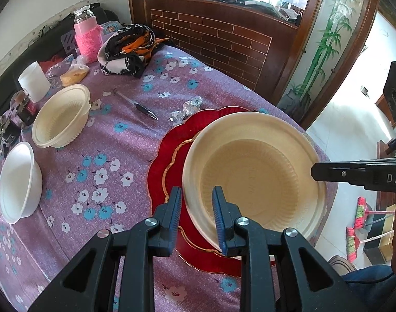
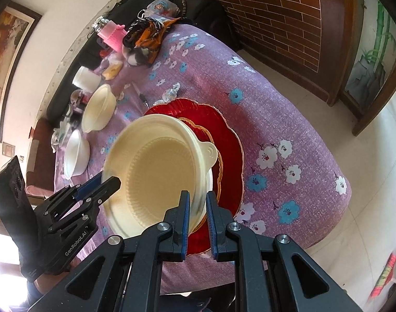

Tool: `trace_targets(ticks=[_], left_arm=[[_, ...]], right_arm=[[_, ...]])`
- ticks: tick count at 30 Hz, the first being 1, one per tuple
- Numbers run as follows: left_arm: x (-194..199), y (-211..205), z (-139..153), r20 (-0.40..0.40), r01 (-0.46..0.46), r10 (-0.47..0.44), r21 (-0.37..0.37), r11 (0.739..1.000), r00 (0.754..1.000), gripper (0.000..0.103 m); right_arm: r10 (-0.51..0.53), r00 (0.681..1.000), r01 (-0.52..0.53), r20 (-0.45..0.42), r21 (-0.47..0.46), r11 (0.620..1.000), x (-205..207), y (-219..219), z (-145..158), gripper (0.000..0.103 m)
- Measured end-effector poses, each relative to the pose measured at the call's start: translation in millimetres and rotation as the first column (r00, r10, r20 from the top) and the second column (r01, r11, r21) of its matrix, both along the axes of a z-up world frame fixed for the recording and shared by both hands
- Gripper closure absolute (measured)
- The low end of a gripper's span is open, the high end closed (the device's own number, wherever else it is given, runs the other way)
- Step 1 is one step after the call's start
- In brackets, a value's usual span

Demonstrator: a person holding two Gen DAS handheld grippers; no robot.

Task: Organize plates and bowls
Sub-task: 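Lower the beige bowl onto the red plate stack and open both grippers, then withdraw both grippers from the stack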

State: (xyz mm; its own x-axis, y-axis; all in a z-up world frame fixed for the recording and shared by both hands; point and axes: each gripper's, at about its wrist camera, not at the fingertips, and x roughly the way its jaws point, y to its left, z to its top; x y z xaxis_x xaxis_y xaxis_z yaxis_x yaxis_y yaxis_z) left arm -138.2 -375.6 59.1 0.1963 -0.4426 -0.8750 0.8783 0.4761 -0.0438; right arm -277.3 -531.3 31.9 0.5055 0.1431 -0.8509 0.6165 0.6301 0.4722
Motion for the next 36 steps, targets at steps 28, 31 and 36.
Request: trace_targets(ticks=[28, 31, 36], left_arm=[[12.9, 51.4, 26.7, 0.062, -0.106, 0.112, -0.09, 0.99, 0.992, 0.055], [18.3, 67.4, 28.7, 0.082, -0.143, 0.15, -0.092, 0.985, 0.985, 0.053], [32.1, 100.2, 29.6, 0.094, -0.22, 0.229, -0.096, 0.971, 0.969, 0.052]], right_arm=[[-0.002, 0.999, 0.008, 0.049, -0.123, 0.992, 4.7, 22.8, 34.6, 0.086], [0.034, 0.998, -0.027, 0.053, -0.129, 0.991, 16.1, 33.5, 36.7, 0.085], [0.114, 0.992, -0.106, 0.053, -0.132, 0.986, 41.4, 58.1, 36.4, 0.082]])
